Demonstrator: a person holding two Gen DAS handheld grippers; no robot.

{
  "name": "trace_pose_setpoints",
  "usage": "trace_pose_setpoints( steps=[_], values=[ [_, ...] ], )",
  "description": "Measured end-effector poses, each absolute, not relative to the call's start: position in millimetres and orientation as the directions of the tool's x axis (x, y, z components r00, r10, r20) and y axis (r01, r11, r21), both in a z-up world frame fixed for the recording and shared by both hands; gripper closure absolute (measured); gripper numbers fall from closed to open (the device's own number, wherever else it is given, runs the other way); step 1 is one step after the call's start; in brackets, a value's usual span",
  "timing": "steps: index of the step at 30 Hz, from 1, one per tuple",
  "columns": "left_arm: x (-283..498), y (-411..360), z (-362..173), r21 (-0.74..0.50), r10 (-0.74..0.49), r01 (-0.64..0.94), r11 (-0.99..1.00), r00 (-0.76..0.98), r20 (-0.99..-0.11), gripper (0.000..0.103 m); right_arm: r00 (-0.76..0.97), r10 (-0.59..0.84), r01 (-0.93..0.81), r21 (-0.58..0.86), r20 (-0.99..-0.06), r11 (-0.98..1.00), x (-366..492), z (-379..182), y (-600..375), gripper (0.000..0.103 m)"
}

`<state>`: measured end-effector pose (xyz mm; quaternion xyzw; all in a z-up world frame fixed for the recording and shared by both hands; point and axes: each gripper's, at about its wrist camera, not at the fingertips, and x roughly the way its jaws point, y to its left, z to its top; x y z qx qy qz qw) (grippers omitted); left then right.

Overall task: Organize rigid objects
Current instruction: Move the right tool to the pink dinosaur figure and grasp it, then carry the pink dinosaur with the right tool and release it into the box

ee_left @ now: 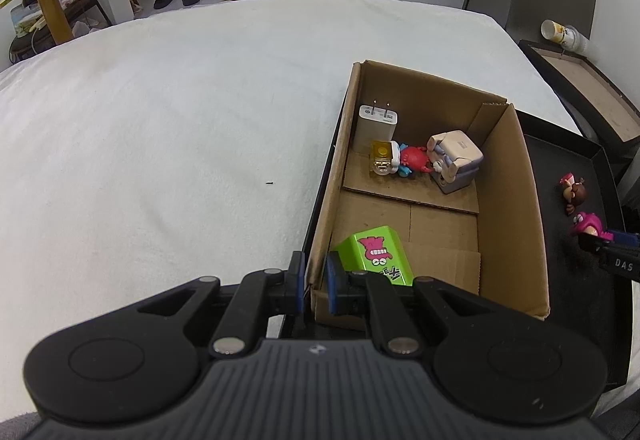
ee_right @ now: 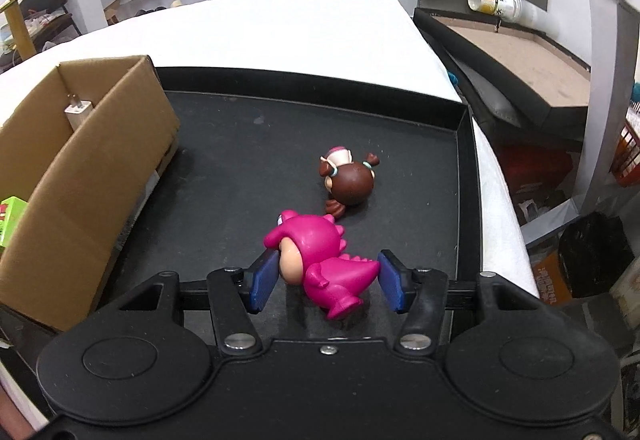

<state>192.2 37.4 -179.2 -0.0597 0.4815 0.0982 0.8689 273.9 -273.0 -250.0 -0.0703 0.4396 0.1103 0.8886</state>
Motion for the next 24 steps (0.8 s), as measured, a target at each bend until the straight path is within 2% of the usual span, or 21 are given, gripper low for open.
trace_pose_setpoints(
  steps=[24],
  values=[
    [184.8, 47.6, -176.4, -0.079, 0.049, -0.21, 0.975, 0.544, -0.838, 0.093, 0.641, 0.106, -0.265, -0.09, -0.76, 0.96, 263.2, -191.4, -244.8, 0.05]
  ],
)
